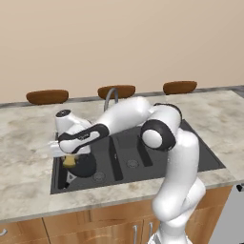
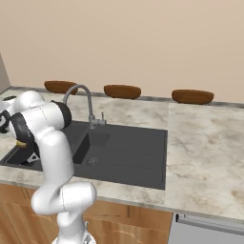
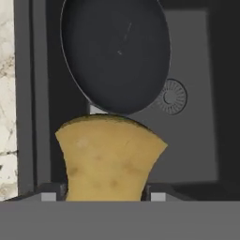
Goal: Pick the pan and sponge and place them into the sink. Then turn on the water.
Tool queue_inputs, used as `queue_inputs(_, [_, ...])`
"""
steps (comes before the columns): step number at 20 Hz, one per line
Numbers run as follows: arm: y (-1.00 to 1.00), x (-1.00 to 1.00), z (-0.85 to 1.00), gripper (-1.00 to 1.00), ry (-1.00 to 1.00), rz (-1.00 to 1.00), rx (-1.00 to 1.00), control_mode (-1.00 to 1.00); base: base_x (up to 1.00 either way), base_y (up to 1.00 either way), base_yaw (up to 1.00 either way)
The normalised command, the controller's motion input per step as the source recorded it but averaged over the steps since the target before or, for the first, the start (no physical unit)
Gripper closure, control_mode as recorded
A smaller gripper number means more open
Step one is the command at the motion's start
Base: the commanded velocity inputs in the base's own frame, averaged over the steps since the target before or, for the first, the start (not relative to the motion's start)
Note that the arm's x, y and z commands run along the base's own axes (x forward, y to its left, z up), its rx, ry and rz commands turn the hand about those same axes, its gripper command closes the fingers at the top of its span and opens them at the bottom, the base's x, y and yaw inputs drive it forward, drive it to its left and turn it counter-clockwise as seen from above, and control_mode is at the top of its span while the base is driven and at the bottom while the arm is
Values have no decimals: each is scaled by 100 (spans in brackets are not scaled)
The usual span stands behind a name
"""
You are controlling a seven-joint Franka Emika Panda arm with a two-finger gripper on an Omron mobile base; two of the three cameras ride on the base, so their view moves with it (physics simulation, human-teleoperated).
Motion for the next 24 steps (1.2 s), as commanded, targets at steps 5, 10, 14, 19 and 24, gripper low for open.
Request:
queue_inputs(5, [-68, 36, -22, 100, 0, 5, 0, -100, 0, 0, 0])
queue_inputs(10, [-7, 44, -71, 100, -2, 10, -1, -100, 0, 0, 0])
queue_inputs(14, [0, 48, -68, 100, -8, 10, 0, -100, 0, 0, 0])
queue_inputs(19, [1, 54, -45, 100, -4, 8, 0, -100, 0, 0, 0])
queue_inputs(24, [5, 38, -26, -100, 0, 6, 0, -100, 0, 0, 0])
